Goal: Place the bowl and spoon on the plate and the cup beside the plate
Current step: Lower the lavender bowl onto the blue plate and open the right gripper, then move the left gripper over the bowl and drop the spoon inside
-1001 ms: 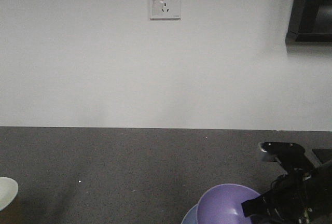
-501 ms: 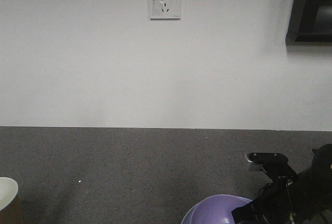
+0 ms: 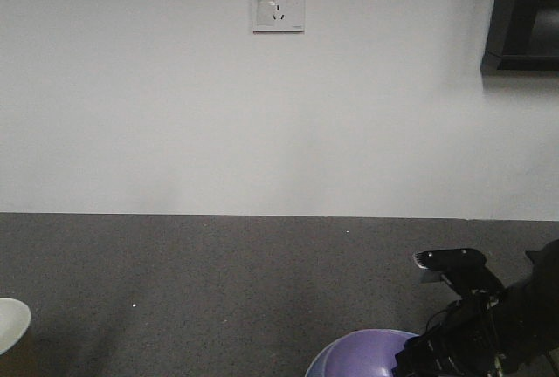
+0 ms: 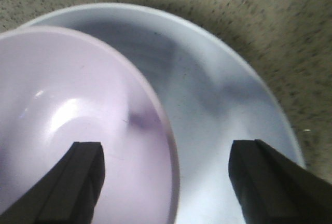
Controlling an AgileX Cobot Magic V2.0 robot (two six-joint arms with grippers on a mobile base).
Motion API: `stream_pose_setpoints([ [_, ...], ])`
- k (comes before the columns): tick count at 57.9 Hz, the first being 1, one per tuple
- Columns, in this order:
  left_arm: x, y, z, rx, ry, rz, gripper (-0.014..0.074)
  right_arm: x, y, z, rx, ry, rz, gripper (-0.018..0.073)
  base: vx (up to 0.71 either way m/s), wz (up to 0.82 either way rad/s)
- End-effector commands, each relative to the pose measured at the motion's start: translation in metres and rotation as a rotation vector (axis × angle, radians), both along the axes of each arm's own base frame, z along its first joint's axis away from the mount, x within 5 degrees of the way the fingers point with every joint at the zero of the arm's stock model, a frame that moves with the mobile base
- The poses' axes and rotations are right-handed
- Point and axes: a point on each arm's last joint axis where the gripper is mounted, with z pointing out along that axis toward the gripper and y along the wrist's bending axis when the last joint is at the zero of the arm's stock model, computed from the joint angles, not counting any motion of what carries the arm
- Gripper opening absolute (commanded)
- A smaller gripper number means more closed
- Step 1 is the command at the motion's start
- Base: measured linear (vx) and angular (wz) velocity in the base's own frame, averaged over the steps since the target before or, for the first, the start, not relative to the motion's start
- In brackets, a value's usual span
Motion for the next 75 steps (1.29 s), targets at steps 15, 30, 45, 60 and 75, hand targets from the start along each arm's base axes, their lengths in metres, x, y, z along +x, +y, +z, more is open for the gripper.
stream_pose_setpoints([
  [15,0.0,0.0,0.016,-0.038,-0.094,0.004,0.0003,-0.057,-0.025,0.109,-0.111,-0.407,-0.093,0.0209,0.0,0.0],
  [30,-0.001,0.0,0.015,-0.034,-0.078,0.002,0.0003,-0.131,-0.036,0.164,-0.096,-0.661,-0.111,-0.0013,0.0,0.0],
  [45,0.006,-0.004,0.014,0.044,0.013,-0.035,0.0003,-0.182,-0.043,0.113,-0.084,-0.724,-0.123,-0.001,0.0,0.0],
  [60,0.046,-0.024,0.049,0.184,0.11,-0.197,0.0003,-0.2,-0.045,0.05,-0.086,-0.601,-0.117,-0.0009,0.0,0.0],
  [75,0.093,-0.083,0.058,0.183,0.2,-0.47,0.0003,-0.201,-0.044,0.04,-0.076,-0.575,-0.12,-0.0009,0.0,0.0],
])
